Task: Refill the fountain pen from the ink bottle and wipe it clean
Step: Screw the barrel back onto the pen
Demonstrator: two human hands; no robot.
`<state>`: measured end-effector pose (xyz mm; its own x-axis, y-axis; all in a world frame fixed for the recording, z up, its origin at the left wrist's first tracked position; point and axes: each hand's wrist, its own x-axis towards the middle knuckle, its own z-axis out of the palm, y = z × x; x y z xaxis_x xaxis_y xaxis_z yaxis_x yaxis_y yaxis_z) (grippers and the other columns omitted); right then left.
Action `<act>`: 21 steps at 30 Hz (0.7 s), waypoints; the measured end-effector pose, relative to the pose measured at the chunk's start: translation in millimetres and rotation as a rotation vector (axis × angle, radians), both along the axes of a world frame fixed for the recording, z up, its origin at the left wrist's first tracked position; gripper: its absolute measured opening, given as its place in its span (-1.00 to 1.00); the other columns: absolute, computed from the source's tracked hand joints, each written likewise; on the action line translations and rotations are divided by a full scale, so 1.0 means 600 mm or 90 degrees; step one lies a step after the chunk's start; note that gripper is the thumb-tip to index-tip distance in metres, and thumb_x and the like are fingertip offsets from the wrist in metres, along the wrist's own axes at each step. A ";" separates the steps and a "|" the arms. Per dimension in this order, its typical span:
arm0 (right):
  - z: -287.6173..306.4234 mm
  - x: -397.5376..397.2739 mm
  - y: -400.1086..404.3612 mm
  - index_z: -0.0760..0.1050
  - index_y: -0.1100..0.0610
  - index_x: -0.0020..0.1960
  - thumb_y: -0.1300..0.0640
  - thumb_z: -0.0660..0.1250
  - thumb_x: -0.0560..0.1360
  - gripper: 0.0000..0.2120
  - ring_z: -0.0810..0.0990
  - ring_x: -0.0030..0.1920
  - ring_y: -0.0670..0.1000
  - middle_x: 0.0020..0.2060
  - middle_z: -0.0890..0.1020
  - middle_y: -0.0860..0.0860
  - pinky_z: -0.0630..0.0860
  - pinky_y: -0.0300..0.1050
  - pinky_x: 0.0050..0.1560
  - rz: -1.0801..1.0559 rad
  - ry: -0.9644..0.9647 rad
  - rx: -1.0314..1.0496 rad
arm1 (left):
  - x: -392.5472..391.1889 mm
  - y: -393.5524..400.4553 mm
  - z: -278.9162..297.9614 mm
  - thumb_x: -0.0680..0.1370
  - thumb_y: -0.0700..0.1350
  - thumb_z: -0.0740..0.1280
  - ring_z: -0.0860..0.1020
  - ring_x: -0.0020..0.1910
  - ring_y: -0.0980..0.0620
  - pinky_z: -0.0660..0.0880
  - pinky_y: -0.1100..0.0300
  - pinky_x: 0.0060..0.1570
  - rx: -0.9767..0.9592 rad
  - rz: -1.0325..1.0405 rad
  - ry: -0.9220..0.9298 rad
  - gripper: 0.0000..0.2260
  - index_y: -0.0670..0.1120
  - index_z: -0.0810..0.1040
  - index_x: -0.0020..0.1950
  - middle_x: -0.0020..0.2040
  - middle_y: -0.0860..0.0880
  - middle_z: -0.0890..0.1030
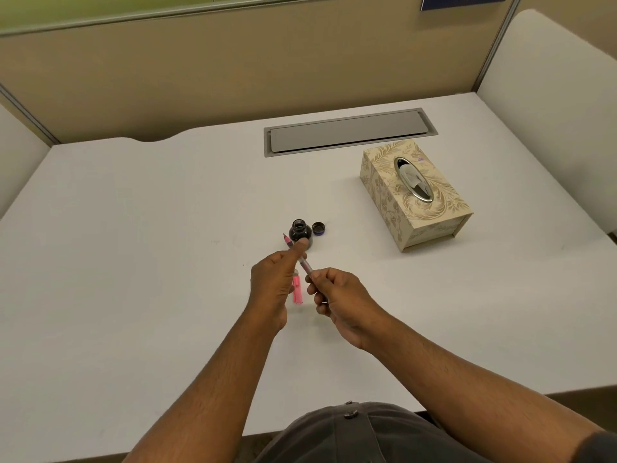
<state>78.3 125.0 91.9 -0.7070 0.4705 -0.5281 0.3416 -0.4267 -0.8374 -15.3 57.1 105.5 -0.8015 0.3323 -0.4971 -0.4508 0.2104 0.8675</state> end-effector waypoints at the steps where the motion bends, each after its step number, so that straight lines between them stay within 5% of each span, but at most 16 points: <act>1: 0.001 -0.001 0.001 0.59 0.16 0.01 0.10 0.20 0.64 -0.78 0.42 -0.25 -0.03 -0.24 0.57 0.02 0.43 -0.18 -0.22 0.002 -0.001 0.011 | 0.000 0.001 0.001 0.39 0.12 0.49 0.45 -0.19 0.03 0.45 0.06 -0.08 0.002 0.005 0.005 -0.69 -0.13 0.65 -0.17 -0.25 -0.01 0.50; 14: 0.007 0.005 0.021 0.53 0.17 0.00 0.13 0.36 0.55 -0.90 0.36 -0.33 -0.06 -0.25 0.50 0.06 0.36 -0.22 -0.35 -0.010 0.032 -0.003 | -0.009 -0.001 -0.002 0.44 -0.02 0.46 0.45 -0.16 0.01 0.48 0.05 -0.04 0.070 -0.010 -0.024 -0.85 -0.09 0.63 -0.11 -0.22 -0.04 0.51; 21: 0.011 0.009 0.026 0.57 0.18 0.00 -0.06 0.26 0.60 -0.70 0.31 -0.38 -0.08 -0.33 0.48 0.00 0.24 -0.26 -0.43 0.036 0.029 -0.075 | -0.013 0.003 -0.009 0.46 -0.02 0.45 0.44 -0.16 0.00 0.49 0.07 -0.03 0.060 -0.056 -0.024 -0.78 -0.14 0.67 -0.01 -0.21 -0.05 0.53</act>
<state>83.6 140.7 98.5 -0.7548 0.3659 -0.5445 0.3306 -0.5047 -0.7975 -23.3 58.9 100.2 -0.7484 0.4470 -0.4901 -0.4670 0.1696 0.8678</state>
